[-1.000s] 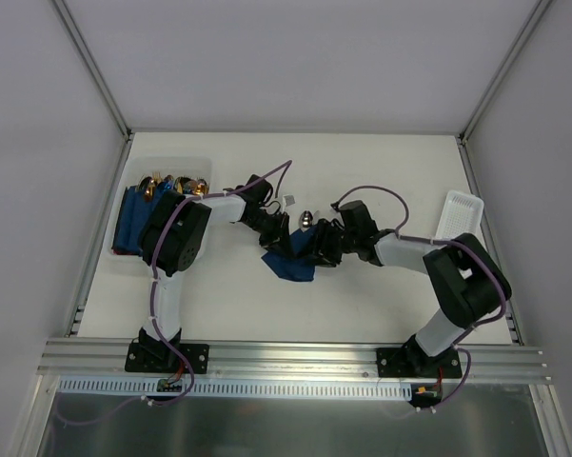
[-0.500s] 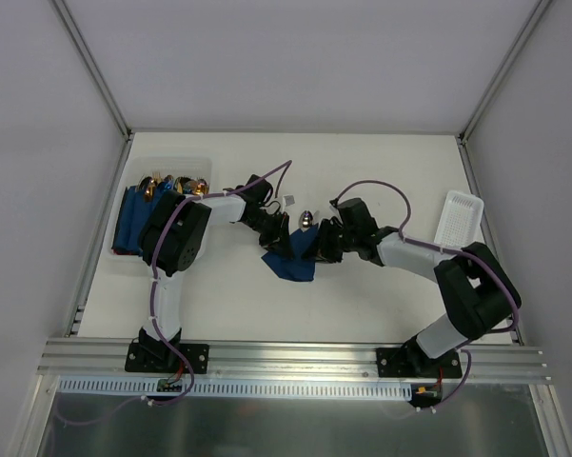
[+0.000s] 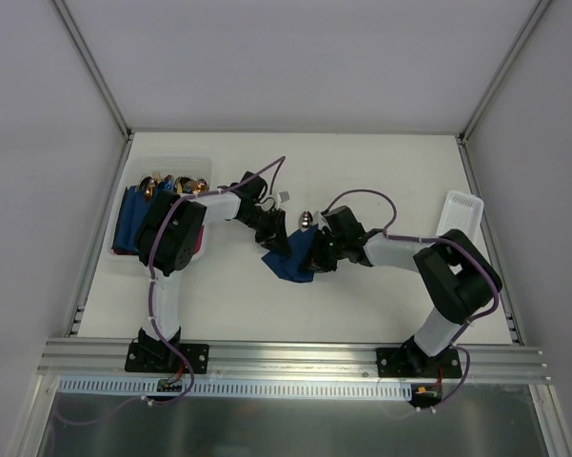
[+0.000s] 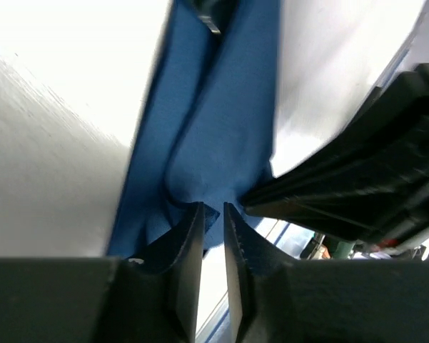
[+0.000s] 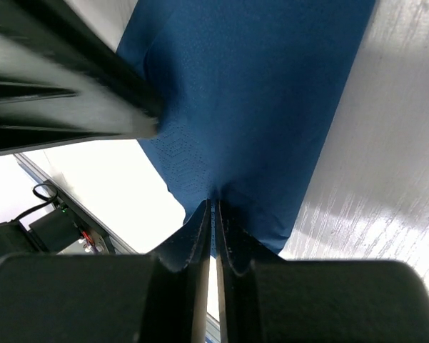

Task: Place the utensils on the paper napkin and roll it up

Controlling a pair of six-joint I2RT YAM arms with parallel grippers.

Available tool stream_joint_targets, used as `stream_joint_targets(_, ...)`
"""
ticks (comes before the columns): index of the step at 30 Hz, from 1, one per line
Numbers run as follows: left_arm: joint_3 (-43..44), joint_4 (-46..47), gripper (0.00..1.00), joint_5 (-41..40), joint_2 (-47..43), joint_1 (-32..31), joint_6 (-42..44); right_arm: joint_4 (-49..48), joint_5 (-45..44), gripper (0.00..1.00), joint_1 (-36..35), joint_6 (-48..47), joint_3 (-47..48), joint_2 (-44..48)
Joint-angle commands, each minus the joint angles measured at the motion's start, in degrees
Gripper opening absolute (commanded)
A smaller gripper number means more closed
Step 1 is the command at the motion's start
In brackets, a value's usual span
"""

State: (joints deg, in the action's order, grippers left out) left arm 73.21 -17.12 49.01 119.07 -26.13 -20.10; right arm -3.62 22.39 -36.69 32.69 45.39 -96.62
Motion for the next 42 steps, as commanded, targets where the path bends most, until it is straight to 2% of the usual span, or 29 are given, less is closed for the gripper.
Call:
stream_joint_targets(1,1.2,-0.9,0.18,2.0,-8.0,1.1,0.3,2.8,-2.7,0.08,-0.5,-1.9,0.7,-1.1)
stream_joint_targets(7,3.5,-0.9,0.34,1.2,-16.7,2.0,-0.5,5.4,-4.5,0.08,-0.8,-3.2,0.2,-1.4)
stream_joint_targets(12,2.7,-0.9,0.35,-0.1,-16.3,0.2,-2.2,6.7,-6.0,0.08,-1.0,-3.9,-0.2,-1.0)
stream_joint_targets(21,2.3,0.3,0.29,-2.3,-7.2,-5.2,-3.3,7.5,-6.7,0.08,-1.0,-4.8,-1.2,-0.2)
stream_joint_targets(31,4.6,2.7,0.15,-3.0,0.9,-5.6,-4.2,6.7,-6.0,0.08,-1.1,-6.1,-2.0,1.3)
stream_joint_targets(36,4.4,2.7,0.11,-4.3,5.0,-5.4,-4.2,5.1,-4.7,0.13,-1.2,-6.2,-2.1,3.0)
stream_joint_targets(42,3.4,2.7,0.07,-5.5,6.5,-4.5,-4.3,4.2,-6.1,0.19,-1.0,-5.4,-2.3,11.4)
